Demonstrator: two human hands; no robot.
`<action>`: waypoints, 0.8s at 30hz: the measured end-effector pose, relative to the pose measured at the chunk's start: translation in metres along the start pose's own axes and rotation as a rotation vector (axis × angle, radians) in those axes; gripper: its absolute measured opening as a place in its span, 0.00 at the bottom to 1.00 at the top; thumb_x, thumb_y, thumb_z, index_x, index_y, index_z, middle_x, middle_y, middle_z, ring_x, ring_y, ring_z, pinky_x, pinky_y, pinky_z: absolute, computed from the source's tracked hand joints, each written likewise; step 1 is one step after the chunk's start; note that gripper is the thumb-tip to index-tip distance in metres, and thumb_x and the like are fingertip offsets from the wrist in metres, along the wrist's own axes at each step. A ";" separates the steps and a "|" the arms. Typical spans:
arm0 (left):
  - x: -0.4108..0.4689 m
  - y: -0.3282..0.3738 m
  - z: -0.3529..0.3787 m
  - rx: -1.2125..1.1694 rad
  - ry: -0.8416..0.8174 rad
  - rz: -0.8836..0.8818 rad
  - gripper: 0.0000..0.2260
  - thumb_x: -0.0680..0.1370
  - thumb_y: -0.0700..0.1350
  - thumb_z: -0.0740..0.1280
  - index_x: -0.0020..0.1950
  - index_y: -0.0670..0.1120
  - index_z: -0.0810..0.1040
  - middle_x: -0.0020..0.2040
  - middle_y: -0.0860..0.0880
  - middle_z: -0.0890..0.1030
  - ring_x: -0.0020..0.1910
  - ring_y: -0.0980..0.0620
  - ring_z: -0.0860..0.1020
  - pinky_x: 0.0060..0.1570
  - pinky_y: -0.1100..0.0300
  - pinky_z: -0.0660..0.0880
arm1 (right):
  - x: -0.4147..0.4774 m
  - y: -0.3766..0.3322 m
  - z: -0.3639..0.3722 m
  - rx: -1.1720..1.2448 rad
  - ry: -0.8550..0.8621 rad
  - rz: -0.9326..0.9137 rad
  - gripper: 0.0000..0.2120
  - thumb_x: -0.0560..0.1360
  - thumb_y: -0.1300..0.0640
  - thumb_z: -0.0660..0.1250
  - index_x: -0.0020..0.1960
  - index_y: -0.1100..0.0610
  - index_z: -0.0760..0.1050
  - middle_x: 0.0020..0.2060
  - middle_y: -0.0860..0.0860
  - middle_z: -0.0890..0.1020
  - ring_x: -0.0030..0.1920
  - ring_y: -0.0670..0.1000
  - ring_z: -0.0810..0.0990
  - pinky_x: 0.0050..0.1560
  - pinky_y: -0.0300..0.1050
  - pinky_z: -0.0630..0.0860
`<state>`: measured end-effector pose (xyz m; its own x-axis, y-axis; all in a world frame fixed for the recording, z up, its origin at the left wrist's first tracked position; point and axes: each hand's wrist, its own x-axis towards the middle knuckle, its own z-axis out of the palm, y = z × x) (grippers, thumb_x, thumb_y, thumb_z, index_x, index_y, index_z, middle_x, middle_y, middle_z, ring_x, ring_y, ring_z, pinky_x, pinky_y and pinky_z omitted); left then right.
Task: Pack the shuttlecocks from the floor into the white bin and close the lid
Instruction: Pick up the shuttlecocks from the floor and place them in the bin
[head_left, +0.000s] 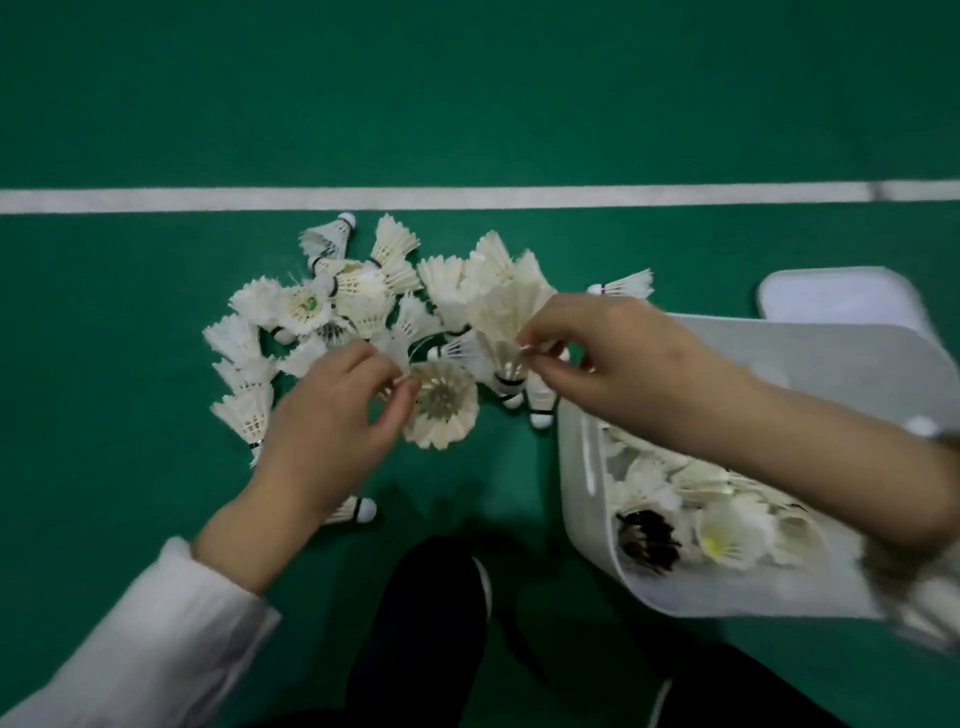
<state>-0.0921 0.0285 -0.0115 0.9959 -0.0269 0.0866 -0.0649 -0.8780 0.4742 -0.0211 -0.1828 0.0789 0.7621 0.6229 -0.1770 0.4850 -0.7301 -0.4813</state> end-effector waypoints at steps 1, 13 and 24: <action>0.010 0.013 -0.006 -0.027 0.016 0.025 0.15 0.77 0.54 0.58 0.43 0.45 0.77 0.41 0.52 0.74 0.39 0.54 0.72 0.36 0.58 0.72 | -0.014 0.005 -0.018 0.024 0.026 0.031 0.07 0.76 0.55 0.62 0.51 0.52 0.78 0.43 0.44 0.79 0.42 0.44 0.77 0.44 0.39 0.74; 0.069 0.174 0.048 -0.036 -0.123 0.448 0.15 0.79 0.51 0.56 0.42 0.44 0.76 0.42 0.50 0.74 0.43 0.50 0.72 0.39 0.53 0.72 | -0.167 0.131 -0.025 0.057 0.082 0.574 0.04 0.75 0.55 0.65 0.42 0.50 0.78 0.46 0.45 0.79 0.43 0.45 0.77 0.44 0.42 0.71; 0.042 0.174 0.104 0.015 -0.286 0.443 0.19 0.77 0.55 0.52 0.41 0.47 0.78 0.40 0.53 0.74 0.40 0.54 0.71 0.35 0.60 0.65 | -0.193 0.192 0.028 0.076 -0.393 0.685 0.09 0.73 0.58 0.67 0.51 0.54 0.82 0.49 0.49 0.83 0.48 0.47 0.78 0.48 0.35 0.70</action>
<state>-0.0550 -0.1753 -0.0163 0.8510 -0.5243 0.0322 -0.4845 -0.7598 0.4336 -0.0868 -0.4359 -0.0034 0.6664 0.1052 -0.7382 -0.0787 -0.9745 -0.2100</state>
